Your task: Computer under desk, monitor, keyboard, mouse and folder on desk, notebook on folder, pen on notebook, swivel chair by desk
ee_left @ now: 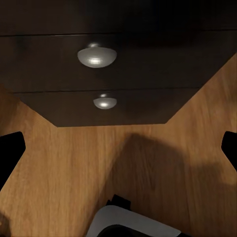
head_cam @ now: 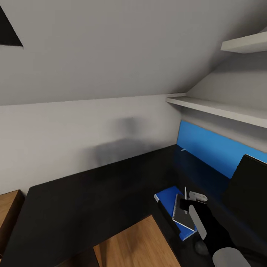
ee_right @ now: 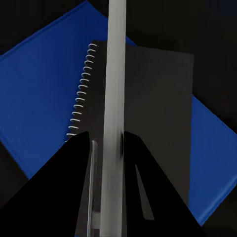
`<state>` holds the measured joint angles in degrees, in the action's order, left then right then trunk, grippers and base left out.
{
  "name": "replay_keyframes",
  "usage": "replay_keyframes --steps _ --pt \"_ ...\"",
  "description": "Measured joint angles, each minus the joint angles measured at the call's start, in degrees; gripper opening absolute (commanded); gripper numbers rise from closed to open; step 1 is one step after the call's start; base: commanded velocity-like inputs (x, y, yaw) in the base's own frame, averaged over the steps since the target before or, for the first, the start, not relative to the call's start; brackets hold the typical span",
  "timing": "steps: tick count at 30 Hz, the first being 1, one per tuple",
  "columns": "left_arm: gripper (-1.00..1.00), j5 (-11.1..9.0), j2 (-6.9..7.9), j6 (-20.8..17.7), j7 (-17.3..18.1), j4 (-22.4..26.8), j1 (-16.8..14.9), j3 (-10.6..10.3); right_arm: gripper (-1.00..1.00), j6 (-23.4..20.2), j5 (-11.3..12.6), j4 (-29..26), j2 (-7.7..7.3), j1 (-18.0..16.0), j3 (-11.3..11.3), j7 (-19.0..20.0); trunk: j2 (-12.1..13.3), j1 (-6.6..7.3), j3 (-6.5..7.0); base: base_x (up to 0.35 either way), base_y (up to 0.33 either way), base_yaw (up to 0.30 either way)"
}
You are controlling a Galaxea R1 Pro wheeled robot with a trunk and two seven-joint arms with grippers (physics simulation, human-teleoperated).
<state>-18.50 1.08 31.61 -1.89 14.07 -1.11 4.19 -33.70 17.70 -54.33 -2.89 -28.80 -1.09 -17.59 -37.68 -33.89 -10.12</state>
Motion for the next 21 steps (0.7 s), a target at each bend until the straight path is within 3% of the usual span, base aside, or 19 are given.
replay_keyframes --steps 5,21 --pt "1.00 0.0 -0.04 0.0 0.0 0.0 0.0 -0.1 -1.00 0.0 0.0 0.0 -0.01 0.0 0.0 0.0 0.0 0.00 0.00 0.004 0.000 0.000" --pt "1.00 0.0 -0.08 0.0 -0.1 0.0 0.0 -0.1 -1.00 0.0 0.0 0.0 0.00 0.0 0.0 0.0 -6.4 -3.51 -2.88 0.000 0.000 0.000"
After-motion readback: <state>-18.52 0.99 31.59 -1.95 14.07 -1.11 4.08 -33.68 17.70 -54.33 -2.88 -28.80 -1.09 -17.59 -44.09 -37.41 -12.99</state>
